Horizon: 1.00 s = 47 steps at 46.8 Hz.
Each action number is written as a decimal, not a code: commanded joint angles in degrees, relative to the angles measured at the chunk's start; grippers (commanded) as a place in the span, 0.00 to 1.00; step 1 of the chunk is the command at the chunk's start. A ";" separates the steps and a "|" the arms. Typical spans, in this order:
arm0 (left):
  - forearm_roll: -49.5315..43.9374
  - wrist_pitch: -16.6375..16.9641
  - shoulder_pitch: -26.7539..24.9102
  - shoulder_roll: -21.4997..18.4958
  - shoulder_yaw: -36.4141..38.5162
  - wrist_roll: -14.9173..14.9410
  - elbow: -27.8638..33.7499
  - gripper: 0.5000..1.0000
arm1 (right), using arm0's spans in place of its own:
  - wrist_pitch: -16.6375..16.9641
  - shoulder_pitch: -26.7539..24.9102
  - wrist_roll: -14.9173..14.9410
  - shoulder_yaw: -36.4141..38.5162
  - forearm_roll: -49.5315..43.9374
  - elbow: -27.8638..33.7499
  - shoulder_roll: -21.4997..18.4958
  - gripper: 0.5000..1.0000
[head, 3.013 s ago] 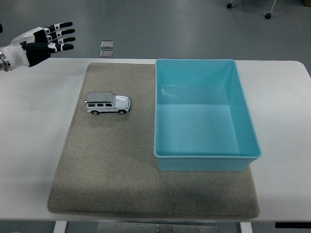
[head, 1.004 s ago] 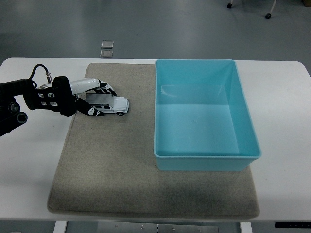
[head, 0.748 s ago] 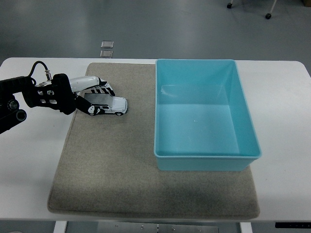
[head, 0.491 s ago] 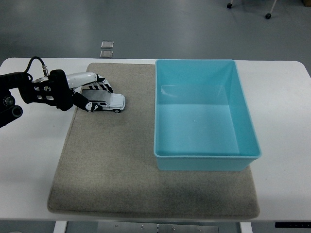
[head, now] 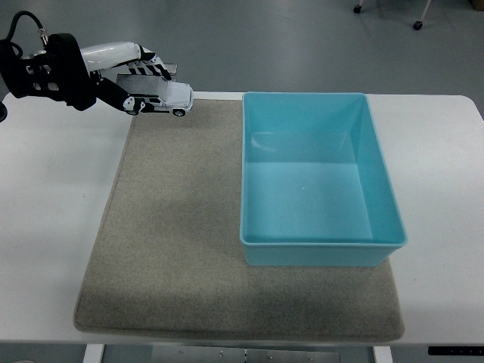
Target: Left hand put the white car in the blue box
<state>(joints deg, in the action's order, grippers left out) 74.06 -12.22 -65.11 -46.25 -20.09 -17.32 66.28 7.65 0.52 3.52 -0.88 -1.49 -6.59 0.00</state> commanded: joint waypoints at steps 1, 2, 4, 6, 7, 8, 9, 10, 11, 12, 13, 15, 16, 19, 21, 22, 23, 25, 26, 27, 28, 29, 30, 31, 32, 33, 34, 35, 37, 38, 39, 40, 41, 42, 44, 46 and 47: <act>-2.07 -4.21 -3.43 0.46 0.14 0.00 -0.02 0.00 | 0.00 0.01 0.00 0.00 0.00 0.00 0.00 0.87; -2.43 -5.17 -4.22 0.72 0.14 0.00 -0.02 0.00 | 0.00 0.01 0.00 0.00 0.00 0.00 0.00 0.87; -2.78 -6.85 -5.63 1.16 0.14 -0.08 0.07 0.00 | 0.00 0.01 0.00 0.00 0.00 0.00 0.00 0.87; -2.78 -7.47 -6.51 2.56 0.14 0.00 0.60 0.00 | 0.00 0.01 0.00 0.00 0.00 0.00 0.00 0.87; -2.78 -7.64 -6.87 3.53 0.22 0.00 0.77 0.00 | 0.00 0.01 0.00 0.00 0.00 0.00 0.00 0.87; -2.78 -7.73 -7.13 4.58 0.22 0.00 0.86 0.00 | 0.00 0.01 0.00 0.00 0.00 0.00 0.00 0.87; -2.70 -7.91 -7.31 5.63 0.31 0.00 0.86 0.00 | 0.00 0.01 0.00 0.00 0.00 0.00 0.00 0.87; -2.69 -7.91 -7.40 6.60 0.40 0.00 0.86 0.00 | 0.00 0.01 0.00 0.00 0.00 0.00 0.00 0.87; -2.61 -7.91 -7.48 7.57 0.49 0.00 0.86 0.00 | 0.00 0.01 0.00 0.00 0.00 0.00 0.00 0.87; -2.61 -8.00 -7.66 8.45 0.57 0.09 0.78 0.00 | 0.00 0.01 0.00 0.00 0.00 0.00 0.00 0.87; -2.61 -8.00 -7.83 9.33 0.66 0.09 0.78 0.00 | 0.00 0.01 0.00 0.00 0.00 0.00 0.00 0.87; -2.43 -8.08 -8.19 11.17 0.84 0.27 0.60 0.00 | 0.00 0.01 0.00 0.00 0.00 0.00 0.00 0.87; -2.26 -8.08 -8.19 12.05 0.84 0.44 0.43 0.00 | 0.00 0.01 0.00 0.00 0.00 0.00 0.00 0.87; -1.64 -8.00 -8.28 15.13 0.93 0.80 -0.01 0.00 | 0.00 0.01 0.00 0.00 0.00 0.00 0.00 0.87; -1.55 -7.91 -8.19 17.24 0.93 1.06 -0.71 0.00 | 0.00 0.01 0.00 0.00 0.00 0.00 0.00 0.87; -1.55 -7.91 -8.19 18.12 0.93 1.06 -1.07 0.00 | 0.00 0.01 0.00 0.00 0.00 0.00 0.00 0.87; -1.55 -7.82 -8.19 19.00 1.01 1.06 -1.42 0.00 | 0.00 0.01 0.00 0.00 0.00 0.00 0.00 0.87; -1.46 -7.65 -8.10 20.49 1.01 1.15 -2.03 0.00 | 0.00 0.01 0.00 0.00 0.00 0.00 0.00 0.87; -1.46 -7.56 -8.01 21.19 1.01 1.23 -2.47 0.00 | 0.00 0.01 0.00 0.00 0.00 0.00 0.00 0.87; -1.46 -7.56 -7.92 21.90 1.01 1.50 -2.82 0.00 | 0.00 0.01 0.00 0.00 0.00 0.00 0.00 0.87; -1.46 -7.47 -7.92 22.60 1.10 1.76 -3.26 0.00 | 0.00 0.01 0.00 0.00 0.00 0.00 0.00 0.87; -1.38 -7.47 -7.75 23.48 1.10 2.02 -3.62 0.00 | 0.00 0.01 0.00 0.00 0.00 0.00 0.00 0.87; -1.38 -7.47 -7.57 24.36 1.19 2.37 -4.05 0.00 | 0.00 0.01 0.00 0.00 0.00 0.00 0.00 0.87; -1.38 -7.47 -7.40 25.06 1.28 2.73 -4.49 0.00 | 0.00 0.01 0.00 0.00 0.00 0.00 0.00 0.87; -1.29 -7.38 -7.40 25.85 1.45 2.99 -4.85 0.00 | 0.00 0.01 0.00 0.00 0.00 0.00 0.00 0.87; -1.20 -7.38 -7.31 26.47 1.45 3.34 -5.28 0.00 | 0.00 0.01 0.00 0.00 0.00 0.00 0.00 0.87; -1.11 -7.38 -7.13 27.08 1.54 3.61 -5.81 0.00 | 0.00 0.01 0.00 0.00 0.00 0.00 0.00 0.87; -1.11 -7.38 -6.87 27.70 1.54 3.87 -6.34 0.00 | 0.00 0.01 0.00 0.00 0.00 0.00 0.00 0.87; -1.11 -7.38 -5.99 28.84 1.63 4.22 -7.13 0.00 | 0.00 0.01 0.00 0.00 0.00 0.00 0.00 0.87; -1.03 -7.38 -5.47 29.37 1.72 4.48 -7.57 0.00 | 0.00 0.01 0.00 0.00 0.00 0.00 0.00 0.87; -0.76 -7.38 -4.94 29.98 1.81 4.75 -7.92 0.00 | 0.00 0.01 0.00 0.00 0.00 0.00 0.00 0.87; -0.24 -7.29 -4.41 30.60 1.81 5.01 -8.45 0.00 | 0.00 0.01 0.00 0.00 0.00 0.00 0.00 0.87; 0.29 -7.29 -4.06 31.30 1.81 5.36 -9.06 0.00 | 0.00 0.01 0.00 0.00 0.00 0.00 0.00 0.87; 1.08 -7.21 -3.62 32.00 1.81 5.54 -9.59 0.00 | 0.00 0.01 0.00 0.00 0.00 0.00 0.00 0.87; 2.48 -7.03 -2.92 33.32 1.72 5.63 -10.65 0.00 | 0.00 0.01 0.00 0.00 0.00 0.00 0.00 0.87; 3.54 -6.33 -2.21 34.38 1.72 5.63 -11.18 0.00 | 0.00 0.01 0.00 0.00 0.00 0.00 0.00 0.87; 3.81 -5.89 -1.95 34.73 1.72 5.63 -11.44 0.00 | 0.00 0.01 0.00 0.00 0.00 0.00 0.00 0.87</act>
<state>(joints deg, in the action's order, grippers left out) 76.33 -19.23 -68.10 -13.12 -18.27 -11.74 55.80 7.65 0.53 3.51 -0.87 -1.49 -6.59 0.00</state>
